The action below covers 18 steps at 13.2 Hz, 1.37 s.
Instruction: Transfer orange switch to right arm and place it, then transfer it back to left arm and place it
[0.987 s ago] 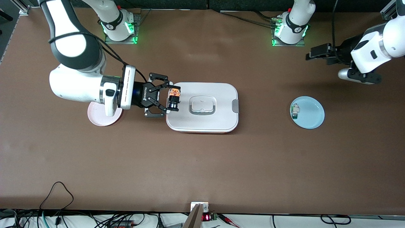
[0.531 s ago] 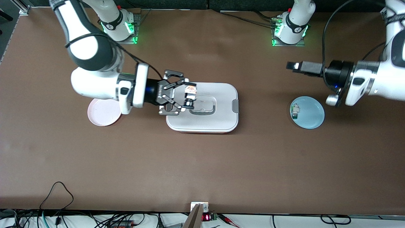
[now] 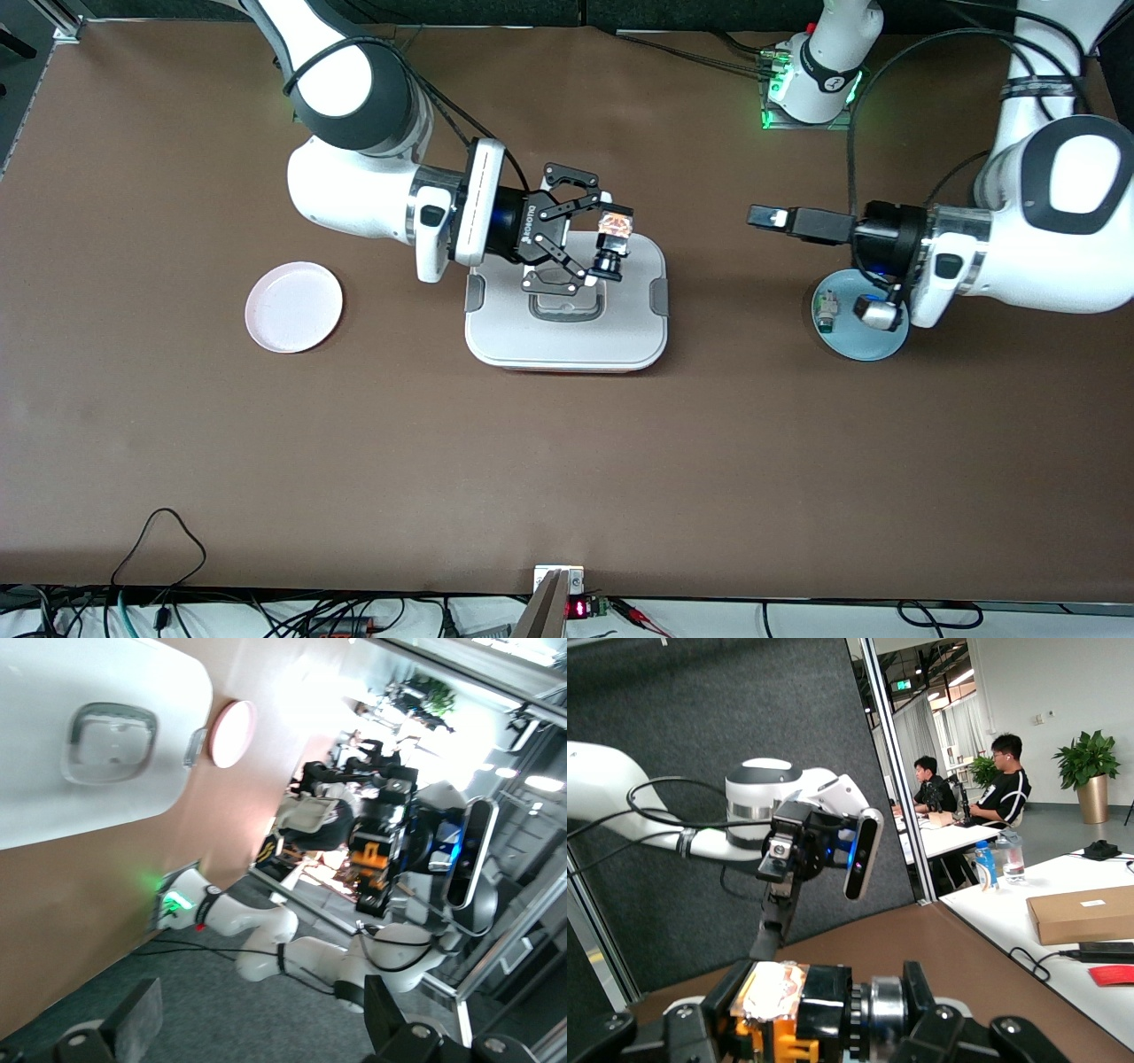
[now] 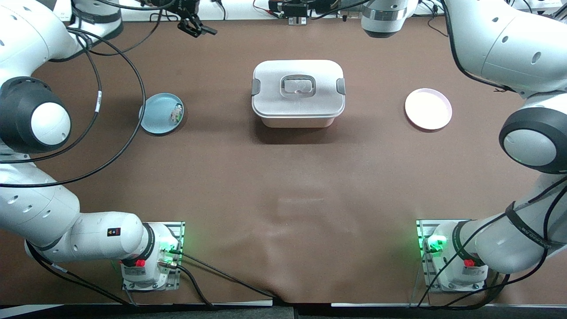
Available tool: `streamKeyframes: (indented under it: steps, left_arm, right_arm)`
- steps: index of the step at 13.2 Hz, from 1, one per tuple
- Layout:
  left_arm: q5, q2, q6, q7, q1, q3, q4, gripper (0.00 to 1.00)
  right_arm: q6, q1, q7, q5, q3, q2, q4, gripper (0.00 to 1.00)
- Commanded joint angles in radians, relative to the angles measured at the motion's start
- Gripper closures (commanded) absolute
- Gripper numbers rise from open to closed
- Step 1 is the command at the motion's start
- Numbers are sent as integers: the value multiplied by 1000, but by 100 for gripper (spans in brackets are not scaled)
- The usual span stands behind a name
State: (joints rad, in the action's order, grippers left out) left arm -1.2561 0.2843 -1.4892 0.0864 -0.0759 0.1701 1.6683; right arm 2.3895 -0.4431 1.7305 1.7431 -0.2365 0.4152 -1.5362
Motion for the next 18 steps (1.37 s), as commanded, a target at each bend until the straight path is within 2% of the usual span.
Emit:
streamKeyframes:
  steps: [1,4,8,14,18]
  left_arm:
    - [-109,-10,-66,-69,-5,31,51,0]
    - [-245,-5,-97,-184,-4,35,102,0]
    - [-276,12,-117,-303,5,43,149,0]
    - [-354,24,-223,-289,64,80,140,0]
    - [-408,22,-232,-249,67,89,130,0]
  right_arm:
    - [31,-20,11,44,-13,37,47,71]
    - [34,-22,11,44,-14,37,48,71]
    - [39,-22,12,43,-14,37,47,71]
    - [40,-25,14,42,-14,37,47,70]
    - [40,-28,14,42,-14,40,48,70]
